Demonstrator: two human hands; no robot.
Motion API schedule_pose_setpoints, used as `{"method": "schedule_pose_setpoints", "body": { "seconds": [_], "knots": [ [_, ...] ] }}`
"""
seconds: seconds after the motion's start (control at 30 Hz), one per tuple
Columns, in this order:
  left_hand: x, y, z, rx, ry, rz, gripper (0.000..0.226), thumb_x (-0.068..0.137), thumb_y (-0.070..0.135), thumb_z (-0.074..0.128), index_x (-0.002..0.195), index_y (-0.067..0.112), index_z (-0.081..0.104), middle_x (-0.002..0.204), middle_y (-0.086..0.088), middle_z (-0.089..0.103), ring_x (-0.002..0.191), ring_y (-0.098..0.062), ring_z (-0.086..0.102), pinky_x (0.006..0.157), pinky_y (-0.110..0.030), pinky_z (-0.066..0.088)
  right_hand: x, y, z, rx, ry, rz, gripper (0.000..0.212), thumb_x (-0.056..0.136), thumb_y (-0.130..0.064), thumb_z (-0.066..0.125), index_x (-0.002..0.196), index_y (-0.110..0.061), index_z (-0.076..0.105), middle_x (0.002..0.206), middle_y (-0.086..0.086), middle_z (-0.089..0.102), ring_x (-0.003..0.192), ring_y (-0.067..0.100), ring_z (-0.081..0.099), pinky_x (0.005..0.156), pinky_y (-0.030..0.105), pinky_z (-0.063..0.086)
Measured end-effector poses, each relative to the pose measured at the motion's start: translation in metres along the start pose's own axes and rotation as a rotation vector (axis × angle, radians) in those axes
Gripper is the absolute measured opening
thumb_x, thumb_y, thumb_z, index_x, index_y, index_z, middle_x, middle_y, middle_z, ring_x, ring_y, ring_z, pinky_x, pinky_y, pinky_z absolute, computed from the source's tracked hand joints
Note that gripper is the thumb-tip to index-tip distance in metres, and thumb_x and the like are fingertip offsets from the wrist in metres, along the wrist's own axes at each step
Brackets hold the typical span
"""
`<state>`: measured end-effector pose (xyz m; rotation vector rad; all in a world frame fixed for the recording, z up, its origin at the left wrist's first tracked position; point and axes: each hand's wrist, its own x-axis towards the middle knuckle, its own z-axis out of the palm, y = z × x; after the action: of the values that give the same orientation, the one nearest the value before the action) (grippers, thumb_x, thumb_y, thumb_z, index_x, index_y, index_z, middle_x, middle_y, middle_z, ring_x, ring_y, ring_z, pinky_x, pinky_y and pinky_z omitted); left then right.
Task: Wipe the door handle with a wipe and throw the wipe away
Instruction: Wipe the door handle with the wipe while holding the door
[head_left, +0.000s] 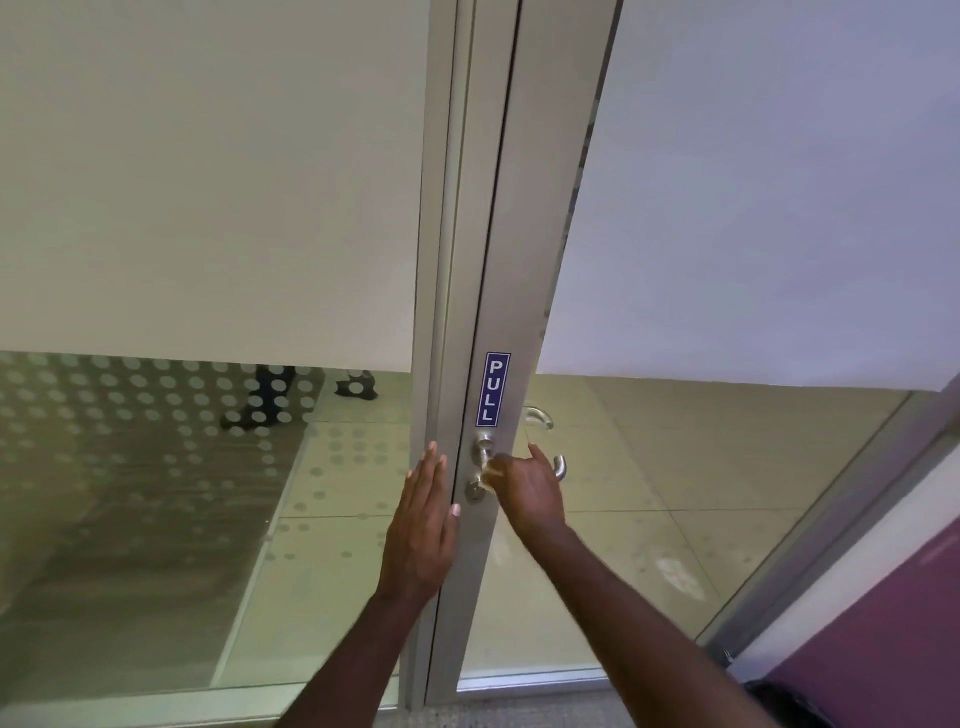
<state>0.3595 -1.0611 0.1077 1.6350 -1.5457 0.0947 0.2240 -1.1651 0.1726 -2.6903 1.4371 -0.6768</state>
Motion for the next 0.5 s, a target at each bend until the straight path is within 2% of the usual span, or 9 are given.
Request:
{"method": "schedule_pose_setpoints", "body": {
  "seconds": [0.07, 0.17, 0.3, 0.37, 0.43, 0.5],
  "knots": [
    [-0.001, 0.001, 0.003, 0.000, -0.003, -0.001, 0.063, 0.104, 0.028, 0.034, 0.160, 0.015, 0.010, 0.170, -0.005, 0.013, 0.158, -0.016, 0.012, 0.126, -0.041, 0.023, -0.010, 0.032, -0.012, -0.048, -0.023, -0.116, 0.021, 0.096, -0.019, 0.061, 0.111, -0.027, 0.073, 0.101, 0.001, 0.079, 0.108, 0.016, 0.068, 0.123, 0.036, 0.021],
    [-0.003, 0.005, 0.012, -0.015, -0.004, -0.016, 0.061, 0.104, 0.031, 0.032, 0.160, 0.010, 0.019, 0.170, -0.004, 0.014, 0.158, -0.016, 0.012, 0.126, -0.040, 0.023, -0.012, 0.076, -0.038, -0.103, -0.028, -0.219, 0.027, 0.099, -0.018, 0.055, 0.115, -0.029, 0.073, 0.108, -0.001, 0.077, 0.109, 0.019, 0.069, 0.117, 0.021, 0.017],
    [-0.005, 0.021, 0.024, -0.025, -0.012, 0.004, 0.060, 0.105, 0.031, 0.032, 0.160, 0.012, 0.018, 0.170, -0.003, 0.015, 0.158, -0.014, 0.013, 0.127, -0.039, 0.020, -0.007, 0.107, -0.054, -0.199, -0.067, -0.226, 0.030, 0.098, -0.016, 0.054, 0.120, -0.032, 0.067, 0.111, -0.005, 0.073, 0.111, 0.023, 0.064, 0.099, 0.024, 0.041],
    [-0.003, 0.032, 0.027, -0.038, -0.014, 0.018, 0.061, 0.104, 0.030, 0.035, 0.160, 0.013, 0.018, 0.170, -0.003, 0.017, 0.158, -0.014, 0.013, 0.127, -0.040, 0.020, -0.005, 0.114, -0.054, -0.197, -0.109, -0.149, 0.022, 0.099, -0.023, 0.049, 0.112, -0.031, 0.065, 0.106, -0.006, 0.071, 0.106, 0.022, 0.063, 0.084, 0.025, 0.044],
    [0.001, 0.042, 0.031, -0.036, -0.004, 0.043, 0.062, 0.103, 0.028, 0.037, 0.160, 0.012, 0.019, 0.170, -0.003, 0.019, 0.158, -0.014, 0.014, 0.127, -0.037, 0.018, -0.006, 0.124, -0.052, -0.154, -0.109, -0.003, 0.021, 0.097, -0.021, 0.053, 0.109, -0.028, 0.068, 0.105, -0.004, 0.073, 0.099, 0.024, 0.066, 0.077, 0.028, 0.047],
    [0.008, 0.053, 0.035, -0.039, 0.007, 0.058, 0.062, 0.103, 0.026, 0.038, 0.160, 0.011, 0.020, 0.170, -0.003, 0.020, 0.158, -0.015, 0.015, 0.128, -0.034, 0.016, -0.014, 0.135, -0.049, 0.137, -0.014, 0.203, 0.018, 0.093, -0.017, 0.061, 0.104, -0.023, 0.074, 0.097, 0.000, 0.077, 0.089, 0.024, 0.070, 0.073, 0.030, 0.050]
  ]
}}
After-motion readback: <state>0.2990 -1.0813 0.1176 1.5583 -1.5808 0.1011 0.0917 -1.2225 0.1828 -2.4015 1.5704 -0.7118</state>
